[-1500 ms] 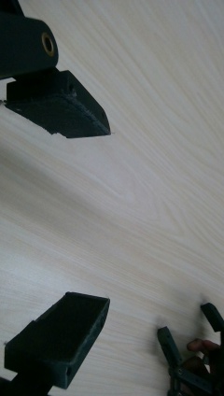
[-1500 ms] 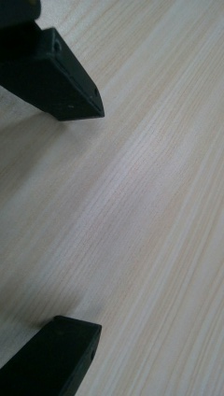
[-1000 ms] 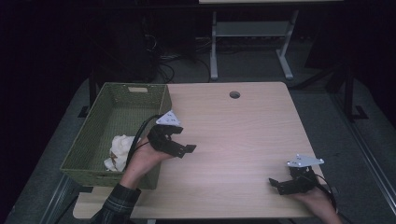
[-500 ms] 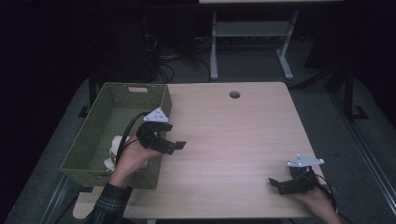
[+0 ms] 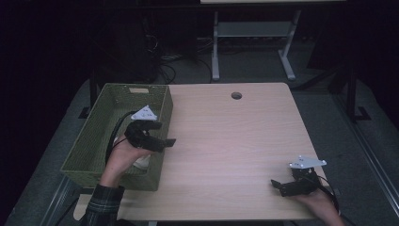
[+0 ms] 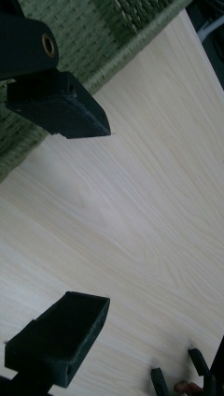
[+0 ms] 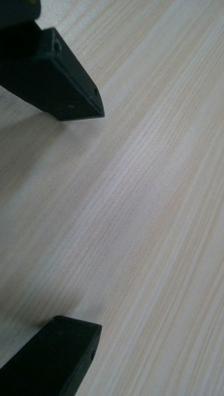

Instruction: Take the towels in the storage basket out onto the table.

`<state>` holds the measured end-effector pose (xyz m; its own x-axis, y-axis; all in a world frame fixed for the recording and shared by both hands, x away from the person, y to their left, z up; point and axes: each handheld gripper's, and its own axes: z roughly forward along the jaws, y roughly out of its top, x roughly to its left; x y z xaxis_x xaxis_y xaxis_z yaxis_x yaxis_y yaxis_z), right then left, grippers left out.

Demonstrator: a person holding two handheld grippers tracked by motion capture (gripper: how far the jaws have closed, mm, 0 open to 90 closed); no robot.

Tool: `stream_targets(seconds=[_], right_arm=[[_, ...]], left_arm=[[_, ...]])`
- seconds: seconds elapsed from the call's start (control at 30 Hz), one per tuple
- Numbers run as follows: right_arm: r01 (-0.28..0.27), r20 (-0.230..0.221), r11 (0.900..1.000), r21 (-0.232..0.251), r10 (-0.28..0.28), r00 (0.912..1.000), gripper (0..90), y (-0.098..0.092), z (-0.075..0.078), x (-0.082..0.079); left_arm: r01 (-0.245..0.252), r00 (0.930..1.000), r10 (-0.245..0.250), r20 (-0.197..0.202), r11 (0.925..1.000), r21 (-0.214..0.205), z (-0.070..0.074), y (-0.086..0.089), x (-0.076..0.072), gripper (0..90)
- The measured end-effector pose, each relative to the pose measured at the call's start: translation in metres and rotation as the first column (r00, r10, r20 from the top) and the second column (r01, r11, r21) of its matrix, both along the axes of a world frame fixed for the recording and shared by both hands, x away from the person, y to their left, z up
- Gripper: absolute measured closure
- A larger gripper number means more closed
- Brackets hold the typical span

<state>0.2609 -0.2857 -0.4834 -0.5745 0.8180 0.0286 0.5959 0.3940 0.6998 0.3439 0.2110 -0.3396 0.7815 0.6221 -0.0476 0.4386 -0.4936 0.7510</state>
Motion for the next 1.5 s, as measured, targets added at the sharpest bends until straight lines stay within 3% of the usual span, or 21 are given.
stream_targets(seconds=[0.47, 0.67, 0.87, 1.03, 1.33, 1.5], right_arm=[[0.000, 0.000, 1.0000, 0.000, 0.000, 1.0000, 0.0, 0.000, 0.000, 0.000], [-0.001, 0.000, 1.0000, 0.000, 0.001, 1.0000, 0.0, 0.000, 0.000, 0.000], [0.002, -0.001, 1.0000, 0.001, -0.002, 1.0000, 0.0, 0.000, 0.000, 0.000], [0.002, -0.001, 1.0000, 0.002, -0.002, 1.0000, 0.0, 0.000, 0.000, 0.000], [0.002, -0.001, 1.0000, 0.002, -0.002, 1.0000, 0.0, 0.000, 0.000, 0.000], [0.002, -0.001, 1.0000, 0.002, -0.002, 1.0000, 0.0, 0.000, 0.000, 0.000]], left_arm=[[-0.082, 0.9963, 0.081, 0.026, 0.9966, 0.014, 0.004, 0.034, 0.003, 14.2], [-0.124, 0.9919, 0.124, 0.029, 0.9923, 0.000, 0.003, 0.054, 0.003, 14.2], [-0.153, 0.9878, 0.151, 0.037, 0.9879, 0.029, -0.001, 0.068, 0.005, 14.2], [-0.168, 0.9854, 0.167, 0.036, 0.9838, 0.061, -0.012, 0.081, 0.009, 14.1], [-0.188, 0.9810, 0.192, -0.028, 0.9764, 0.106, -0.041, 0.097, 0.017, 14.1], [-0.191, 0.9775, 0.203, -0.057, 0.9662, 0.173, -0.055, 0.100, 0.020, 13.8]])
